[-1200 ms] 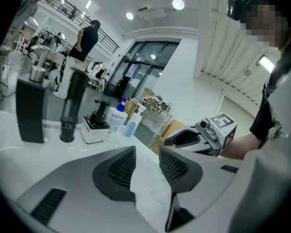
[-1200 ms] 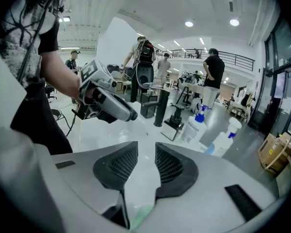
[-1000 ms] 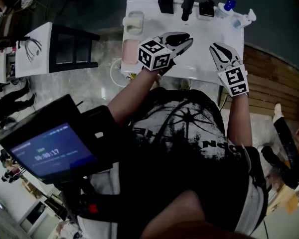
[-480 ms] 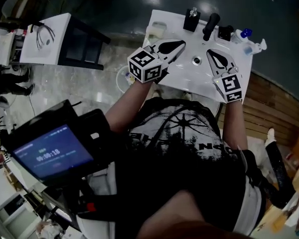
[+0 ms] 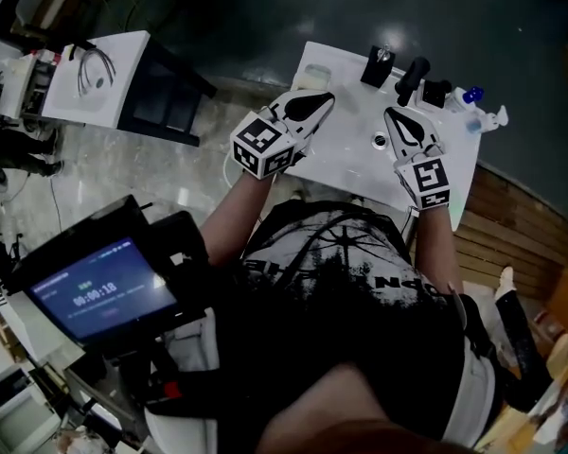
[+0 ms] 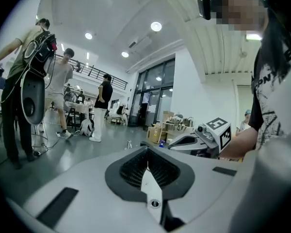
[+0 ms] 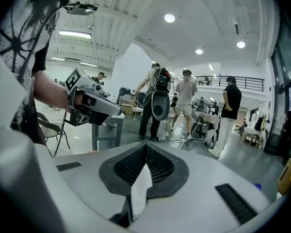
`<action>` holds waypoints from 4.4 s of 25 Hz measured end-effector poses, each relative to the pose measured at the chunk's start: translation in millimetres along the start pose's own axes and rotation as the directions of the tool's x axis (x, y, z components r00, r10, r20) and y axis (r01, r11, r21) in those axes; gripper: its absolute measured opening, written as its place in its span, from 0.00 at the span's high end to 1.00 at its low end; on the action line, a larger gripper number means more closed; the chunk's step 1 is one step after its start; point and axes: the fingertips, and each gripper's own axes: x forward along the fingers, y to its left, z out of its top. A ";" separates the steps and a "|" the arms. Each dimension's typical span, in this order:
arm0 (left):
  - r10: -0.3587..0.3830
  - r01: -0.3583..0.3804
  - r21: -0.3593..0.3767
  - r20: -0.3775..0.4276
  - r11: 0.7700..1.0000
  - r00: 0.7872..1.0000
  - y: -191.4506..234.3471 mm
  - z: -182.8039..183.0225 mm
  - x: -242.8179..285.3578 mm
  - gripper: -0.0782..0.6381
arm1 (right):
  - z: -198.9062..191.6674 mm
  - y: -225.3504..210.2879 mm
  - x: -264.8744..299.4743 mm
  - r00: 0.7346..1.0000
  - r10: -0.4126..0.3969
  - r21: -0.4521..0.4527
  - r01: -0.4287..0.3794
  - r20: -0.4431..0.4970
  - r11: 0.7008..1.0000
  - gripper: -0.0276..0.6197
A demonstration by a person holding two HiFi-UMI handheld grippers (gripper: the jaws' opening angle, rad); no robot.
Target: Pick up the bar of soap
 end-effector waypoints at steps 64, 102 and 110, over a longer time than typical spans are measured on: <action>0.018 -0.066 -0.229 -0.206 0.971 0.978 85.1 -90.0 -20.2 0.87 | -18.6 57.9 106.9 0.969 0.216 0.031 -0.214 -0.120 0.976 0.93; -0.169 -0.058 -0.582 -0.327 0.811 0.930 181.4 -172.1 34.6 0.64 | -87.5 88.2 270.0 0.823 0.419 -0.124 -0.496 -0.383 0.860 0.62; -0.147 -0.056 -0.565 -0.307 0.823 0.940 185.9 -171.0 30.7 0.64 | -83.0 87.3 273.7 0.844 0.392 -0.193 -0.481 -0.366 0.855 0.63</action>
